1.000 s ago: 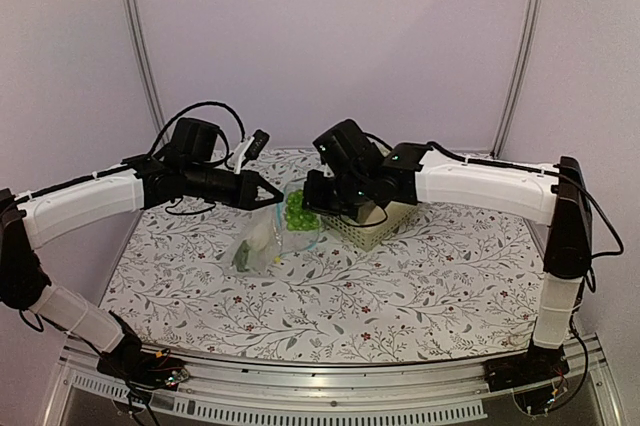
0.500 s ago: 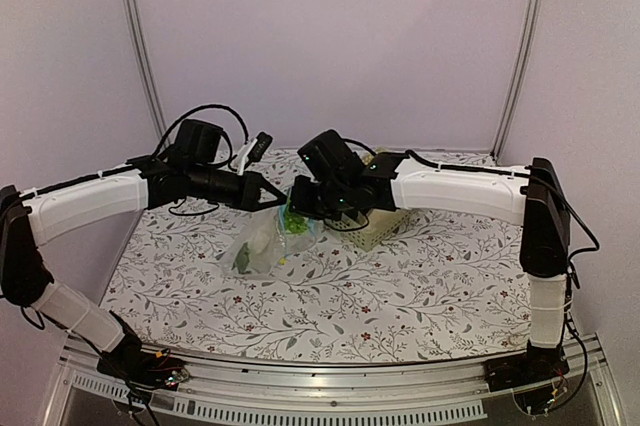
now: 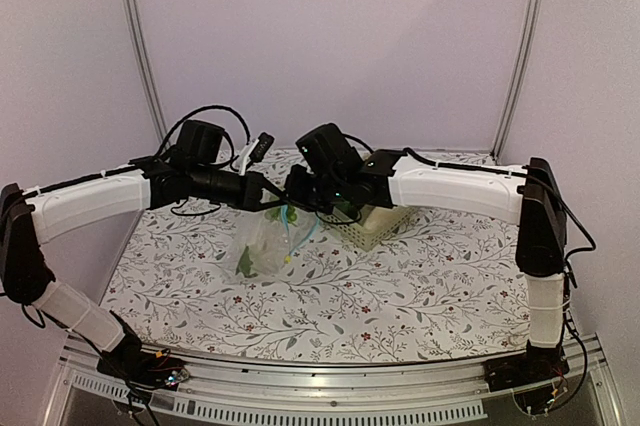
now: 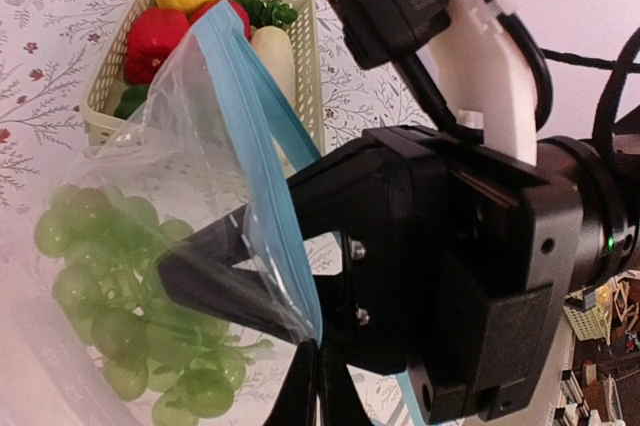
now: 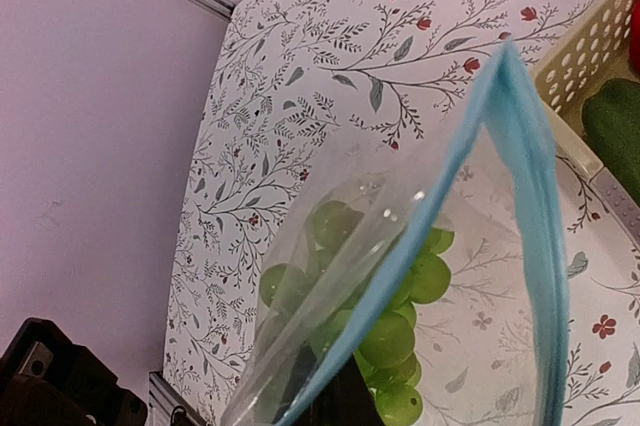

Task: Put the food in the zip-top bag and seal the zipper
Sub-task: Place the fake fruit in the zipper food storage bag.

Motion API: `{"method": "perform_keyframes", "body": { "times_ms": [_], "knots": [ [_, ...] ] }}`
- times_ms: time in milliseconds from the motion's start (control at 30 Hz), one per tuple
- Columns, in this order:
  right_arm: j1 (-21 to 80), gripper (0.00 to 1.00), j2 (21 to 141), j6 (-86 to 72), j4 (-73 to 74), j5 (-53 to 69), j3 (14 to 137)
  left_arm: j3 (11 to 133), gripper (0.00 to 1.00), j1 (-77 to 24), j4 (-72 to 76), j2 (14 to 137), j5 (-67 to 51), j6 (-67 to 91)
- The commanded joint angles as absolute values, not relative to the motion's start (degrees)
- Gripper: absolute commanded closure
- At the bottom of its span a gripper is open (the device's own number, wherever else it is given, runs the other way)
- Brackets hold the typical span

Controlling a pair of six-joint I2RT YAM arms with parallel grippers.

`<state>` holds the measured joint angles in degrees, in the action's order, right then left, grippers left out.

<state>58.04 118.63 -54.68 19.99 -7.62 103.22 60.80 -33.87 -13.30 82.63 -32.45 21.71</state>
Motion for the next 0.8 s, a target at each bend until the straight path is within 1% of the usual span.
{"method": "perform_keyframes", "body": {
  "times_ms": [0,267,500,567,667,767],
  "knots": [
    [58.24,1.0,119.25,-56.16,18.08,-9.03,102.83,60.04,1.0,-34.82,-12.52,83.28,-33.18,22.1],
    [58.28,1.0,120.36,-56.21,17.55,-9.68,99.76,59.68,1.0,-34.8,-12.14,82.18,-32.4,22.03],
    [58.33,0.8,120.09,-54.73,17.74,-10.49,99.27,59.59,1.0,-34.82,-12.09,81.92,-32.04,22.01],
    [58.29,0.75,119.67,-54.26,17.78,-10.7,99.3,59.59,1.0,-34.87,-12.13,81.76,-31.85,21.92],
    [58.26,0.7,119.08,-53.63,17.98,-11.22,98.95,59.59,1.0,-34.73,-12.3,81.58,-31.52,21.74],
    [58.24,0.62,118.24,-52.76,18.0,-11.28,98.77,59.59,1.0,-34.72,-12.39,81.48,-31.31,21.63]
  ]
}}
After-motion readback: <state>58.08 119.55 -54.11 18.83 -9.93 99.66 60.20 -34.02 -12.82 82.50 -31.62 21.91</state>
